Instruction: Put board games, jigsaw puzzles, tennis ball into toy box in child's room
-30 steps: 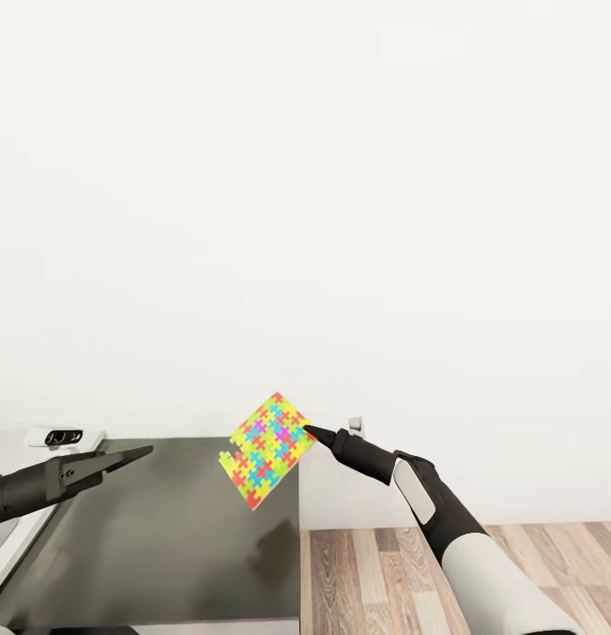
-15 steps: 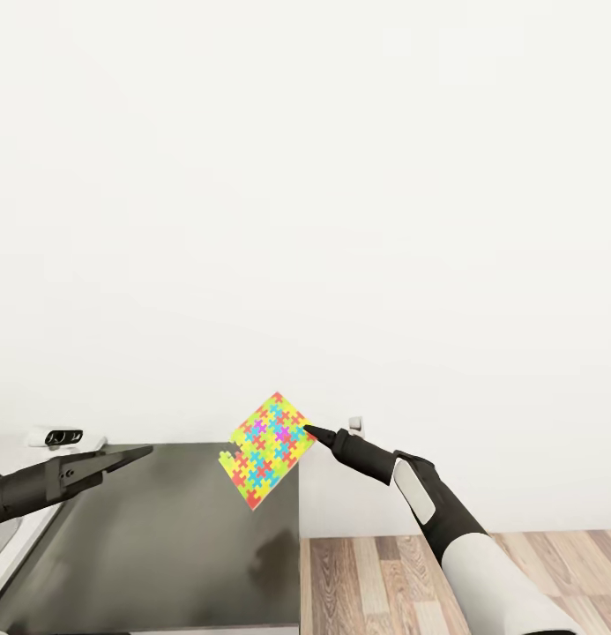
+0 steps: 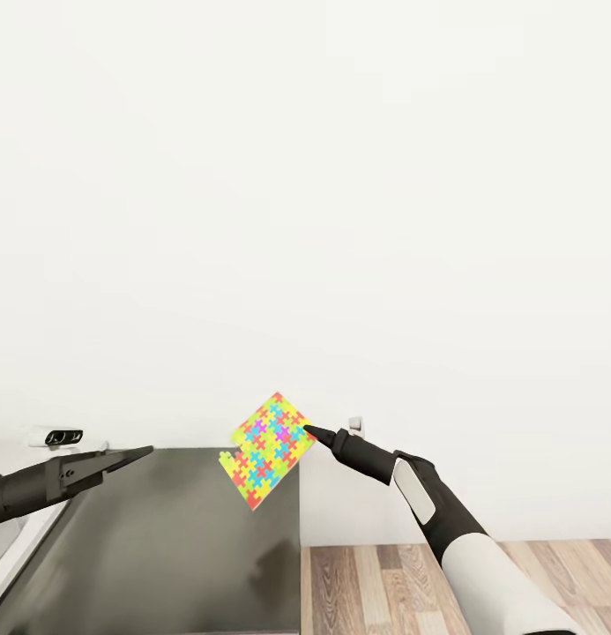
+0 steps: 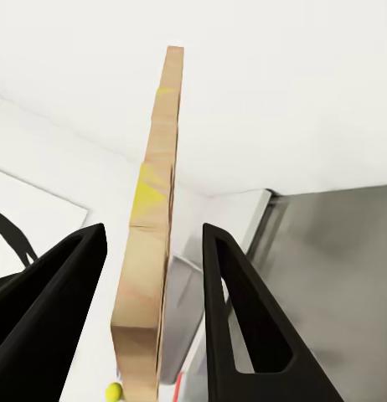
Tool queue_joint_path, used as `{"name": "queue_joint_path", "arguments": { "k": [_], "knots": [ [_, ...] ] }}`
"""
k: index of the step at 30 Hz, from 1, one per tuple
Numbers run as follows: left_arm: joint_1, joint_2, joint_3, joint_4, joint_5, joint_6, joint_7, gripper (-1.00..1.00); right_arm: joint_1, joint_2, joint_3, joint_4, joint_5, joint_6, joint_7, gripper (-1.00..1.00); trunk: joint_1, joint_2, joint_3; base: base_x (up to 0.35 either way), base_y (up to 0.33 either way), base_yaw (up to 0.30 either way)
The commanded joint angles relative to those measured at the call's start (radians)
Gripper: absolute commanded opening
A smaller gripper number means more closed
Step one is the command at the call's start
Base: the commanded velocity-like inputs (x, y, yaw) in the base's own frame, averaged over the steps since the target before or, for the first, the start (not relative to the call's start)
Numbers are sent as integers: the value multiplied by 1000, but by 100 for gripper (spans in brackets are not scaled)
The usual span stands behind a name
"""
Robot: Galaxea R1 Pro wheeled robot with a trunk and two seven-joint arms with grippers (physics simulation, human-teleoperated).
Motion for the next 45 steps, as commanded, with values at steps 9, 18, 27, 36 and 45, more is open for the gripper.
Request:
{"name": "queue_joint_path", "arguments": {
  "k": [9, 18, 27, 36, 45],
  "knots": [
    [-1, 0, -1, 0, -1, 11, -4, 100, -1, 0, 1, 0, -7, 8, -2, -100, 1, -2, 9, 0, 0, 71],
    [-1, 0, -1, 0, 0, 11, -4, 100, -1, 1, 1, 0, -7, 7, -10, -100, 1, -2, 14, 0, 0, 140],
    [-1, 0, -1, 0, 0, 11, -4, 100, -1, 1, 2, 0, -7, 7, -11, -100, 1, -2, 22, -8, 0, 239],
    [-1, 0, -1, 0, 0, 11, -4, 100, -1, 1, 3, 0, 0, 7, -11, -100, 1, -2, 27, -84, 0, 182],
    [-1, 0, -1, 0, 0, 11, -4, 100, -1, 1, 2, 0, 5, 6, -14, -100, 1, -2, 27, -17, 0, 12]
  ]
}}
